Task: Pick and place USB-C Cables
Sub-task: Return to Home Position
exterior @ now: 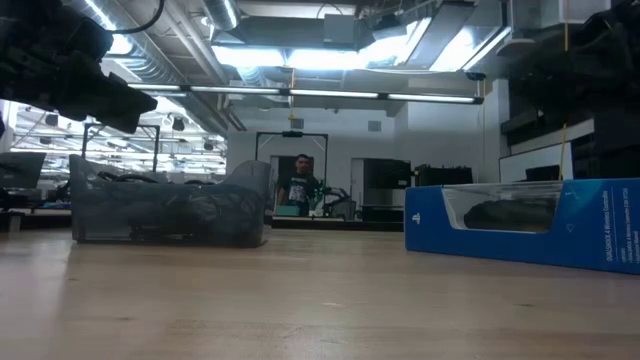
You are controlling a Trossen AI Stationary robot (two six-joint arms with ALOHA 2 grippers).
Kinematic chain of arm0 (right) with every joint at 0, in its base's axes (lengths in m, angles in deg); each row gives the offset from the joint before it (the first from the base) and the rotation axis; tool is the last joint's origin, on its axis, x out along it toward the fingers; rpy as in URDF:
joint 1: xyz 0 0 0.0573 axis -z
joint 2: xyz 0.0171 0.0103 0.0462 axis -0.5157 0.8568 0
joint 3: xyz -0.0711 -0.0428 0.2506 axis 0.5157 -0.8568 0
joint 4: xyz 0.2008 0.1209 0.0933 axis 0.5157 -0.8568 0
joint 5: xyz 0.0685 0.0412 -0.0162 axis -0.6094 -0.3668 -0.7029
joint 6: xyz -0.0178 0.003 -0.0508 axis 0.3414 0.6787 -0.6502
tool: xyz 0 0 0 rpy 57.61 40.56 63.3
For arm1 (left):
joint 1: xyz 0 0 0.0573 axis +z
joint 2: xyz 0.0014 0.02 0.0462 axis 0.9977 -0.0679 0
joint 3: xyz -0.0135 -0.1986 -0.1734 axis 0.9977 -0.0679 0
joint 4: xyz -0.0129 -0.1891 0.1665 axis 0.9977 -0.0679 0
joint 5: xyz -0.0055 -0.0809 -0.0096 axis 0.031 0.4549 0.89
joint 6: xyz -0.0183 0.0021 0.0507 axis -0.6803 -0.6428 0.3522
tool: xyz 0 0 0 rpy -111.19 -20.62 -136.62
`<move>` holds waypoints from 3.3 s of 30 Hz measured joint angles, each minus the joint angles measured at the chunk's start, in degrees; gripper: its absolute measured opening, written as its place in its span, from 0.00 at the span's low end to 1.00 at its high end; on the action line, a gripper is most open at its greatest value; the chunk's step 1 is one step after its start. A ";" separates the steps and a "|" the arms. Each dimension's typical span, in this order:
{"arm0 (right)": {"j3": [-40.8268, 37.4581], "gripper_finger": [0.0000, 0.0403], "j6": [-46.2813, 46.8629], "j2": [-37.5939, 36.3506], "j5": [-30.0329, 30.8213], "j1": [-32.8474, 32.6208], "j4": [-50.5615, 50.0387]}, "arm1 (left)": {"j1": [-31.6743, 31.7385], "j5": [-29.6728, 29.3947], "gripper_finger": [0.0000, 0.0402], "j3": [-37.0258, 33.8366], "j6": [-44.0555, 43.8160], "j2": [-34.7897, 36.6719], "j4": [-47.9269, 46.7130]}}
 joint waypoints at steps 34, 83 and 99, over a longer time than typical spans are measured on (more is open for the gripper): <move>0.00 0.50 0.00 0.20 -0.02 0.00 0.02 | 0.02 0.09 0.10 0.02 0.00 0.00 0.02; 0.00 0.50 0.00 0.22 -0.02 -0.02 0.02 | 6.99 0.34 0.10 0.02 0.00 0.00 -2.10; 0.00 0.50 0.00 0.22 -0.02 -0.02 0.04 | 6.99 0.33 0.10 0.02 0.00 0.00 -2.16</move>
